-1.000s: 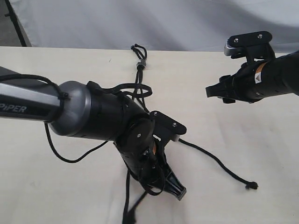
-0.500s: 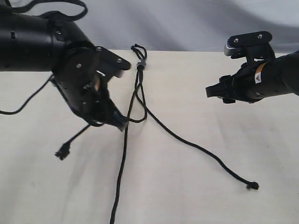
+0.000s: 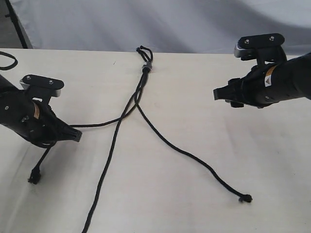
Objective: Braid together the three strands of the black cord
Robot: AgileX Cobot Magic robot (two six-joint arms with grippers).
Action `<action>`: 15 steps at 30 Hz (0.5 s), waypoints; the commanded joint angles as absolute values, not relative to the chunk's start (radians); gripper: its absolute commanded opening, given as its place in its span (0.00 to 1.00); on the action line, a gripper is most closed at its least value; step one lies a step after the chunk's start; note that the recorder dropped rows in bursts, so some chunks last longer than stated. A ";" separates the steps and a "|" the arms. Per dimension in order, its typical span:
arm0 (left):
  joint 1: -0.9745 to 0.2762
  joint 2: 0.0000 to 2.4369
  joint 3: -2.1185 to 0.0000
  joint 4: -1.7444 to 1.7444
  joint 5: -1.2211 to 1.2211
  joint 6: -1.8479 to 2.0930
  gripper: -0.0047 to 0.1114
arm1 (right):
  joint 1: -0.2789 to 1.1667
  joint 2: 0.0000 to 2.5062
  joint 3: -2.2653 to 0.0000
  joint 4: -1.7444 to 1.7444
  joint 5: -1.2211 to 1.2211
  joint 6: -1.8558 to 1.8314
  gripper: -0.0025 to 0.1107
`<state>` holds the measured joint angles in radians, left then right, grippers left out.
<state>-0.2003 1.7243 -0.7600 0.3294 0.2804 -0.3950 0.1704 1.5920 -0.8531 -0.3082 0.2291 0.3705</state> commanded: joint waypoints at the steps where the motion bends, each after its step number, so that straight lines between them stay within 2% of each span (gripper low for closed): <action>1: -0.197 1.715 -0.738 0.325 0.224 -0.407 0.04 | 0.257 1.590 -0.853 -0.251 0.243 0.378 0.50; 10: -0.197 1.715 -0.738 0.325 0.232 -0.419 0.04 | 0.682 1.600 -0.918 -0.188 0.404 0.376 0.50; 15: -0.197 1.715 -0.738 0.325 0.232 -0.436 0.04 | 0.895 1.711 -1.004 -0.184 0.486 0.379 0.50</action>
